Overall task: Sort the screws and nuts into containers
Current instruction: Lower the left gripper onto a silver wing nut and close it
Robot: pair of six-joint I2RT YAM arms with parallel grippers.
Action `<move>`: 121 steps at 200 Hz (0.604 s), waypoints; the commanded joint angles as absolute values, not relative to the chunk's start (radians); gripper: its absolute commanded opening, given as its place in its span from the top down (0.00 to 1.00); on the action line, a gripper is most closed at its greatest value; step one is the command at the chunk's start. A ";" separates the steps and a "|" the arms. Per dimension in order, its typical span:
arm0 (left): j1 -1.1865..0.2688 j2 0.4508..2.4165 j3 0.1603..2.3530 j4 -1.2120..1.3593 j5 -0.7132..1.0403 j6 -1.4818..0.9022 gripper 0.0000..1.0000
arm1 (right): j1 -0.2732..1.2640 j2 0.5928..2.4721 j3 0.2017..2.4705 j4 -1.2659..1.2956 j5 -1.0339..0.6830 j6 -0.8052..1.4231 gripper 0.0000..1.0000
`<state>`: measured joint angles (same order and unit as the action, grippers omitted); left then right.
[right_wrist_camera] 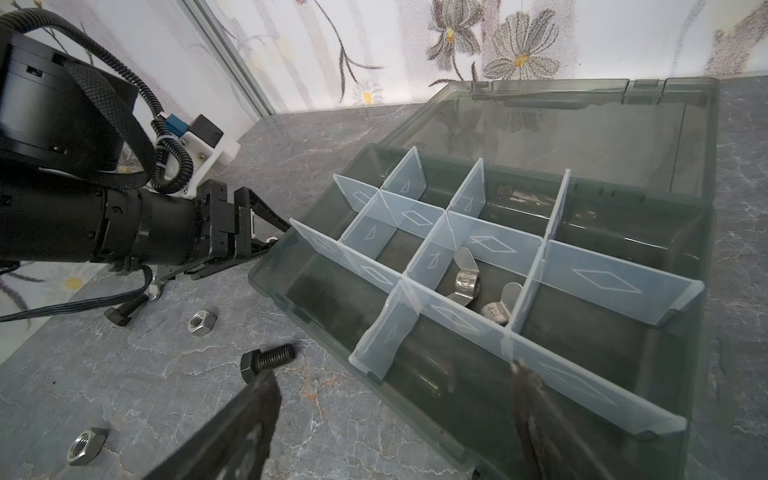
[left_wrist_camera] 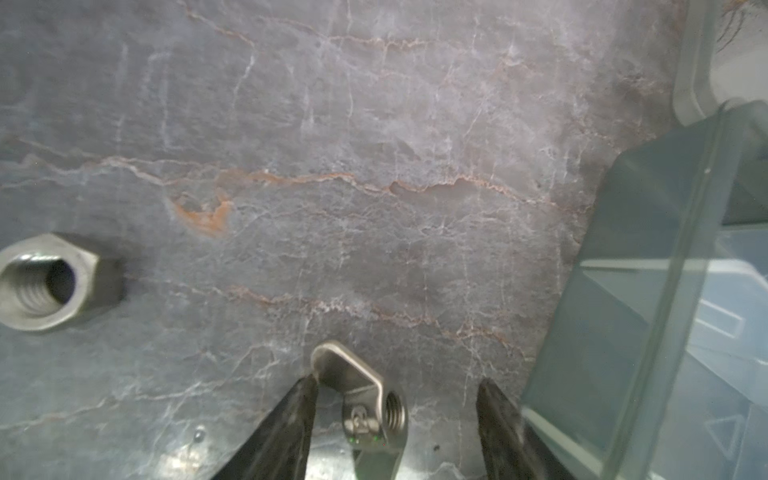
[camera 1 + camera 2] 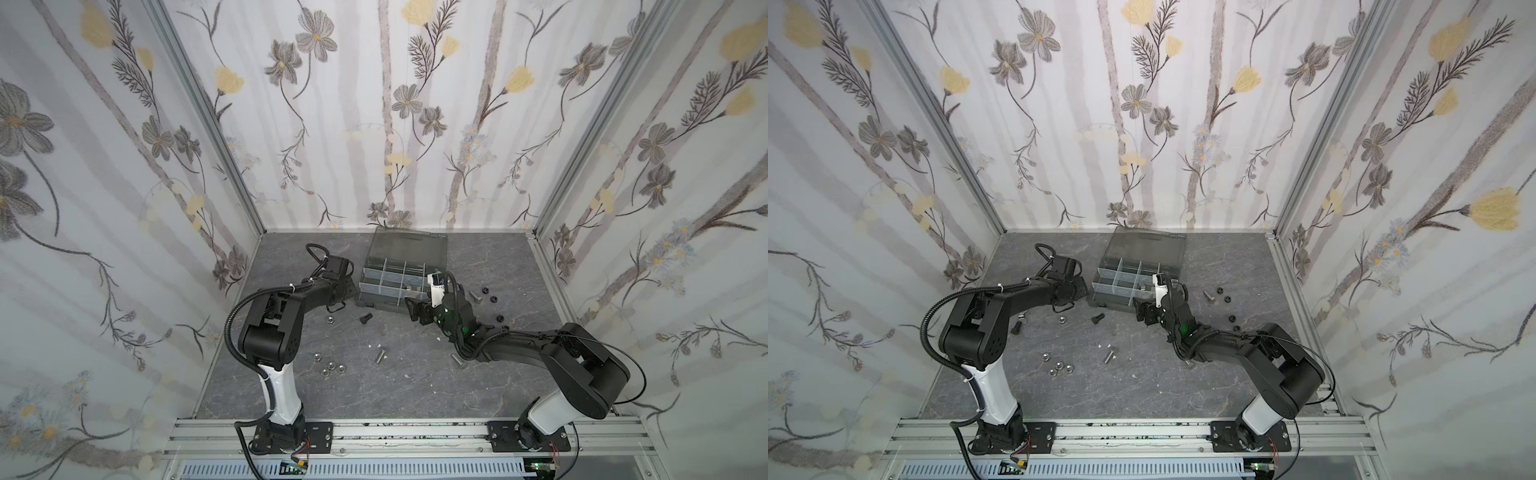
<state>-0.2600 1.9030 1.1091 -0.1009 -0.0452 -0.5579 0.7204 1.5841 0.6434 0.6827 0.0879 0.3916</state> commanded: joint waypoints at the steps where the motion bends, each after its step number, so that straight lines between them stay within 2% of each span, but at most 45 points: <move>1: -0.258 1.926 1.131 -0.118 -0.042 -0.570 0.36 | 0.719 1.588 0.650 0.710 0.083 0.391 0.13; 121: -0.270 1.882 1.054 -0.111 -0.046 -0.560 0.44 | 0.712 1.589 0.654 0.709 0.074 0.402 0.13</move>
<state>-0.2630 1.8877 1.0714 -0.0647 -0.0505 -0.5510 0.7128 1.5852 0.6468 0.6853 0.0841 0.3920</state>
